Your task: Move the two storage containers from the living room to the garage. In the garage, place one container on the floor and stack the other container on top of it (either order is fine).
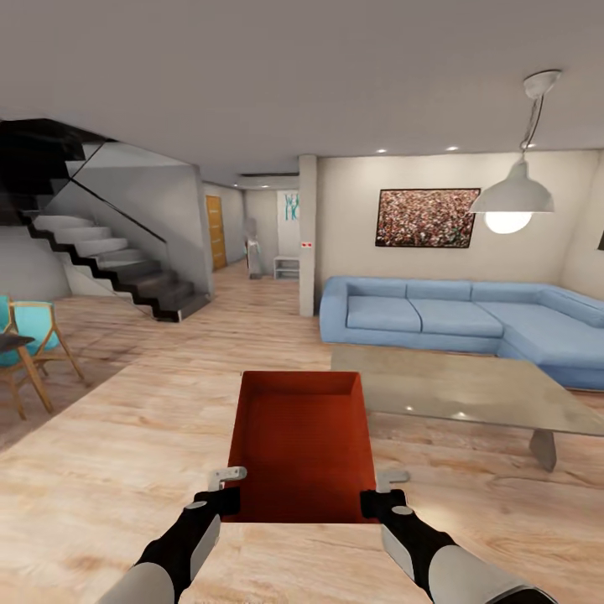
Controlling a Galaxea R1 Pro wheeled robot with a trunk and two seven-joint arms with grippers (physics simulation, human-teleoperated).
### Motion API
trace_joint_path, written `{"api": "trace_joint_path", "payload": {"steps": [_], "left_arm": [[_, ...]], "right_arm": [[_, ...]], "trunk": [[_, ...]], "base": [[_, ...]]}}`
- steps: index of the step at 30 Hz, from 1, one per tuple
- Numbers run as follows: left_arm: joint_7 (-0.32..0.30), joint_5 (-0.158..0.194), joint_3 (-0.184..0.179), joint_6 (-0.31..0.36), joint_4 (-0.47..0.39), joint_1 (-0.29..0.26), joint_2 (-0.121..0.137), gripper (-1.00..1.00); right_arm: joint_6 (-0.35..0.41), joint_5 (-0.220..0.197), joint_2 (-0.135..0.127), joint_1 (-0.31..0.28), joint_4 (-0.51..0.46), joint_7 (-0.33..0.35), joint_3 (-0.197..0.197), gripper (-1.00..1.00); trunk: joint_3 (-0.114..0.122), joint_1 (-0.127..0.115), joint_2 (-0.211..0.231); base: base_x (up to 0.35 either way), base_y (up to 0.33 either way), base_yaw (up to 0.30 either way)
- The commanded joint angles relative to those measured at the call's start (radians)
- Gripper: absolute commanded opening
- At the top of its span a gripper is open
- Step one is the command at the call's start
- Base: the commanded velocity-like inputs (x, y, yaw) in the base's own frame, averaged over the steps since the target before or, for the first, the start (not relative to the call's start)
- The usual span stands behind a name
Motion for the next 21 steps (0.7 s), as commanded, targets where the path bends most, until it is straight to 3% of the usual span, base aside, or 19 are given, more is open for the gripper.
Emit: {"api": "trace_joint_path", "payload": {"steps": [1,13,21], "left_arm": [[0.016,-0.02,0.013,-0.006,-0.005,0.0,0.011,-1.0],[0.016,-0.02,0.013,-0.006,-0.004,0.0,0.01,-1.0],[0.016,-0.02,0.013,-0.006,-0.003,0.0,0.01,-1.0]], "right_arm": [[-0.005,-0.017,-0.001,0.0,0.004,-0.006,-0.006,-1.0],[-0.005,-0.017,-0.001,0.0,0.004,-0.006,-0.006,-1.0],[-0.005,-0.017,-0.001,-0.001,0.004,-0.006,-0.006,-1.0]], "trunk": [[0.0,0.0,-0.001],[0.0,0.0,-0.001],[0.0,0.0,-0.001]], "base": [[0.0,0.0,0.3],[0.0,0.0,0.291],[0.131,0.0,0.04]]}}
